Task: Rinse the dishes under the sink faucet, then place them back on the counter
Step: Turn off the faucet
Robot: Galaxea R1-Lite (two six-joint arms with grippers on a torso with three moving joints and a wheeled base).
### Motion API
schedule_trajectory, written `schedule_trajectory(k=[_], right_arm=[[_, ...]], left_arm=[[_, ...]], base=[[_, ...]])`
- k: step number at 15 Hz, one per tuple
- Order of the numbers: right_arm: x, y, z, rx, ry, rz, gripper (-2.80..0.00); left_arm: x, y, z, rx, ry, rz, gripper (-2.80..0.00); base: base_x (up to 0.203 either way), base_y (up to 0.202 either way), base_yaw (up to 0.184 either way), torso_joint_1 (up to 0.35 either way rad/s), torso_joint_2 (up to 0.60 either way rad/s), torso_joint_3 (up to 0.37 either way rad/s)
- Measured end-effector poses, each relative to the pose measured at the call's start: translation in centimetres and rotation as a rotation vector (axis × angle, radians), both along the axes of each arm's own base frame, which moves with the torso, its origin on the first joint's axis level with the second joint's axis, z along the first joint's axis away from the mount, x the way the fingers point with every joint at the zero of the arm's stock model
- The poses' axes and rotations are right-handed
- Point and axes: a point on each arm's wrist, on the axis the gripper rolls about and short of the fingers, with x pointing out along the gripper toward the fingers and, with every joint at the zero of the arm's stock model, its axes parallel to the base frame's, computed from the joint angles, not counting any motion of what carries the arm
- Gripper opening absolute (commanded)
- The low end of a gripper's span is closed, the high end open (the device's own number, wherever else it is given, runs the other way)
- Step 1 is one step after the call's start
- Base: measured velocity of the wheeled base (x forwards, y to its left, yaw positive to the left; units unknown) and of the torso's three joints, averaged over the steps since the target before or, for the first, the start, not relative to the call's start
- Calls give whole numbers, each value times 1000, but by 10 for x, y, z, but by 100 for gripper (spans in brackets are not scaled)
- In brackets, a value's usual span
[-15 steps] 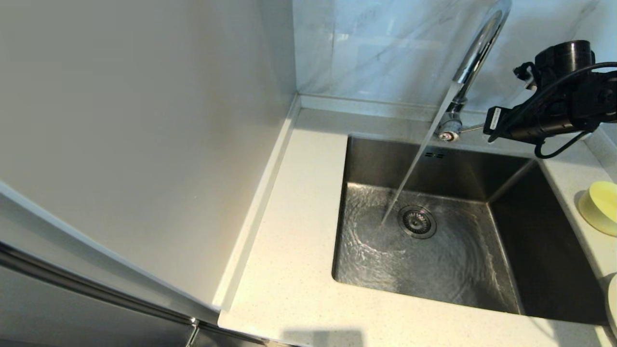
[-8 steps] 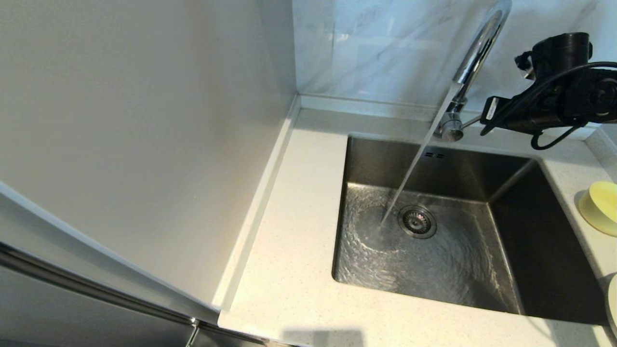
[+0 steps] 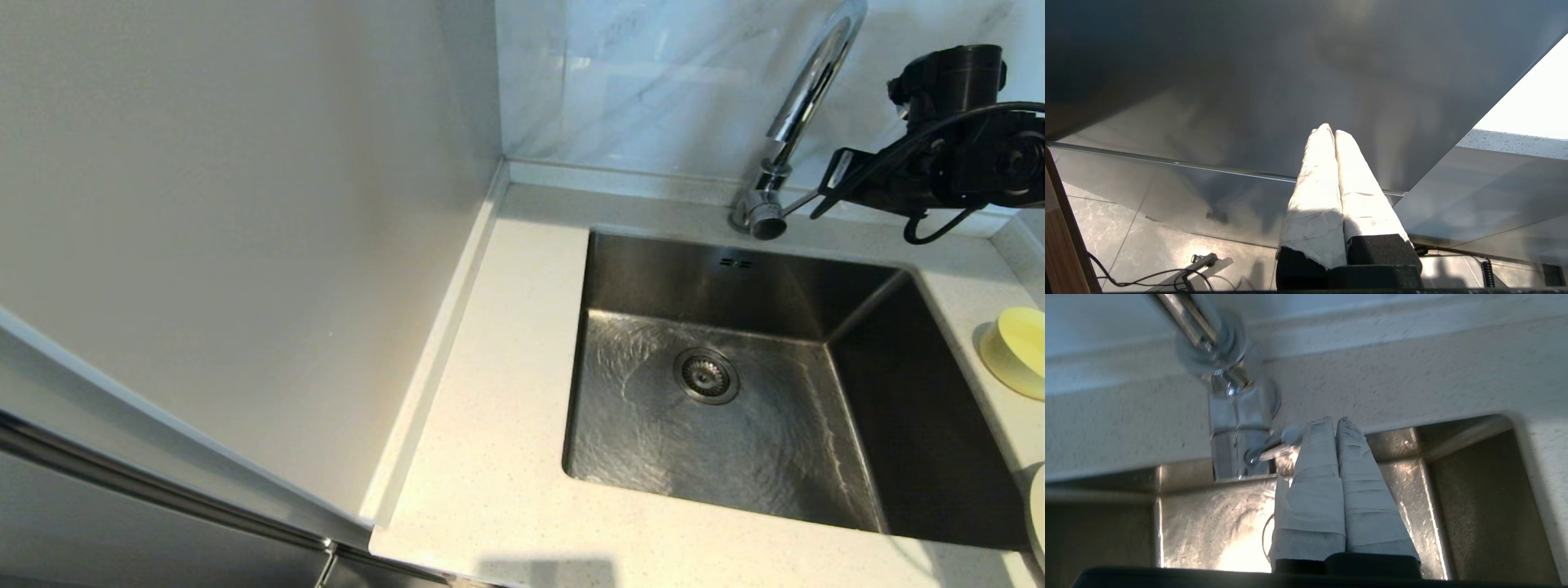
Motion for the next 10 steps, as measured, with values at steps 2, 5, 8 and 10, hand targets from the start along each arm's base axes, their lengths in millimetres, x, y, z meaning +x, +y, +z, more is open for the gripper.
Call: schedule_trajectory(k=[2, 5, 8, 10], right_arm=[[-1, 0, 1, 3, -4, -5, -280], [-5, -3, 3, 4, -1, -21, -280], [-8, -16, -2, -25, 42, -123, -280], [-13, -27, -5, -34, 67, -154, -280]], left_arm=[[0, 0, 0, 0, 0, 0, -280], [0, 0, 0, 0, 0, 0, -280], [0, 0, 0, 0, 0, 0, -280], [0, 0, 0, 0, 0, 0, -280]], base=[[0, 0, 0, 0, 0, 0], [0, 0, 0, 0, 0, 0], [0, 0, 0, 0, 0, 0], [0, 0, 0, 0, 0, 0]])
